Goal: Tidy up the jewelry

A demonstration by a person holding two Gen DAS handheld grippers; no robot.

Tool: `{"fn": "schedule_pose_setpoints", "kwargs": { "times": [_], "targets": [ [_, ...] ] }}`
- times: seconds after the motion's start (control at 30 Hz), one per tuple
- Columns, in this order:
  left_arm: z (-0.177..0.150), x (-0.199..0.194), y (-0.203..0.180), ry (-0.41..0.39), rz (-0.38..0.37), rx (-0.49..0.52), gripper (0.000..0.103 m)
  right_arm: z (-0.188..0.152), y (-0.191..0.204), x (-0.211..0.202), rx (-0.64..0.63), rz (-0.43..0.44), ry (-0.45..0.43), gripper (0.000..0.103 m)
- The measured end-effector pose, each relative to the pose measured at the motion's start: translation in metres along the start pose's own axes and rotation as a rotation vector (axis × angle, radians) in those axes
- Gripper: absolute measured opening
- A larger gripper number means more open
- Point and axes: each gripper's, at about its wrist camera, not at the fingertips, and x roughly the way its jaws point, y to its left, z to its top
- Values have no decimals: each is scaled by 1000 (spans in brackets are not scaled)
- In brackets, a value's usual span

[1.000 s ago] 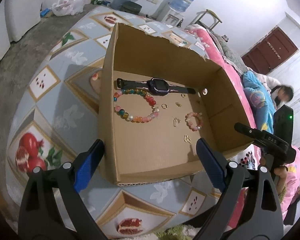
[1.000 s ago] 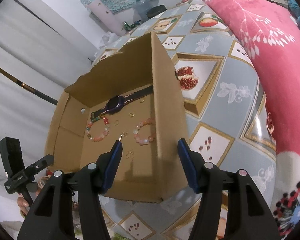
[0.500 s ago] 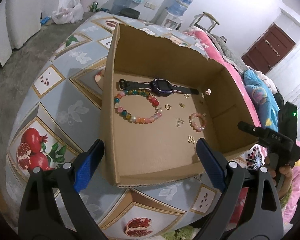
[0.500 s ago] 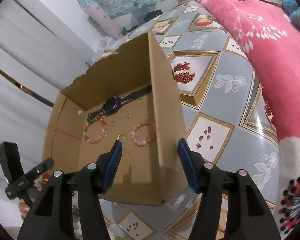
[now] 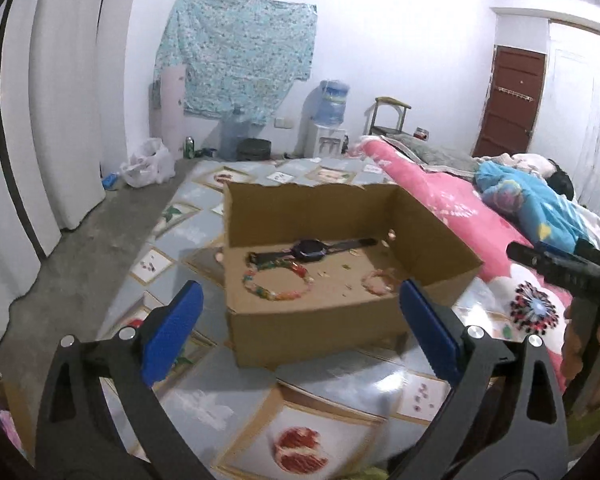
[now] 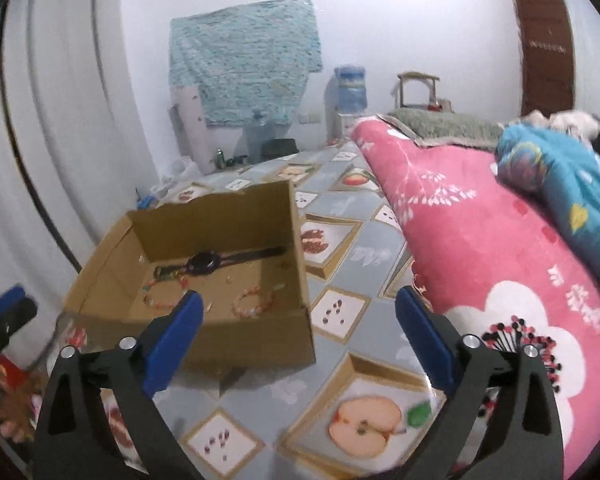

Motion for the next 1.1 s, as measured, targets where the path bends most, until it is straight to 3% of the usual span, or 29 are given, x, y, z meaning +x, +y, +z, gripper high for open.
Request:
{"fn": "schedule_pose_setpoints", "kwargs": {
  "times": [0.17, 0.27, 0.33, 0.43, 0.6, 1.1],
  "targets": [
    [-7, 4, -21, -6, 104, 26, 95, -17, 8, -9, -32, -6, 47, 96],
    [-12, 13, -34, -1, 188, 61, 95, -26, 10, 0, -27, -65, 96, 96],
    [-13, 20, -38, 32, 188, 66, 95, -30, 11, 8, -13, -111, 144, 96],
    [-15, 43, -40, 150, 181, 36, 95, -33, 13, 22, 4, -121, 204, 96],
    [-27, 61, -39, 256, 217, 0, 95, -39, 23, 41, -10, -151, 281, 96],
    [-37, 77, -32, 364, 235, -35, 95, -46, 38, 61, -39, -87, 344, 96]
  ]
}}
